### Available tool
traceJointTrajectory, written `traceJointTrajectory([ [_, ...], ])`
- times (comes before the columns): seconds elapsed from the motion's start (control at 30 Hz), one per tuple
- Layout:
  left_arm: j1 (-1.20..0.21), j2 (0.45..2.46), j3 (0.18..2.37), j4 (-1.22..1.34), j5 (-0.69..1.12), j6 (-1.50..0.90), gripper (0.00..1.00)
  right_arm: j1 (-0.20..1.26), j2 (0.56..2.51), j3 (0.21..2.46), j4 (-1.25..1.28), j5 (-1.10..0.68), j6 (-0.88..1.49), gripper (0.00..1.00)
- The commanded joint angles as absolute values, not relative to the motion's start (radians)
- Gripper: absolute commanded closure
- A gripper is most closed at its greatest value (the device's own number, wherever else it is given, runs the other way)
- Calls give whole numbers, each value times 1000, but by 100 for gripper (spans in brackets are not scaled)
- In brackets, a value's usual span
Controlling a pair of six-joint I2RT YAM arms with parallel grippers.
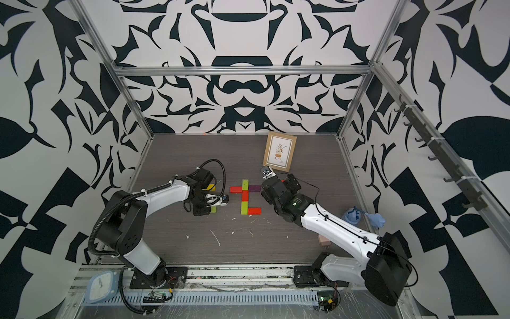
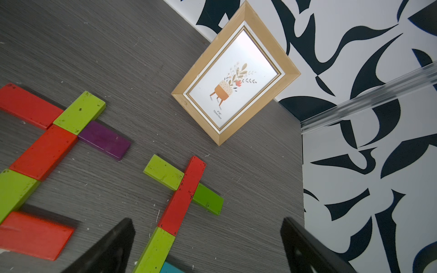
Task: Assemble the letter t with building blocks
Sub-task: Assemble the building block at the center of the board.
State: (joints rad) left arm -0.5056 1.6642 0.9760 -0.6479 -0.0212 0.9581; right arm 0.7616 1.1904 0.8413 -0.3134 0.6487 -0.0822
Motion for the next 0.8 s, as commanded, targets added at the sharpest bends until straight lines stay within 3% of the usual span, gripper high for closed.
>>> traceJointTrajectory([
  [0.0,-500,1684,963,-675,-9,968,100,761,1187,868,-290,657,-80,0],
  [0.77,-498,1706,957,-679,-23,966,100,761,1204,867,-282,658,-79,0],
])
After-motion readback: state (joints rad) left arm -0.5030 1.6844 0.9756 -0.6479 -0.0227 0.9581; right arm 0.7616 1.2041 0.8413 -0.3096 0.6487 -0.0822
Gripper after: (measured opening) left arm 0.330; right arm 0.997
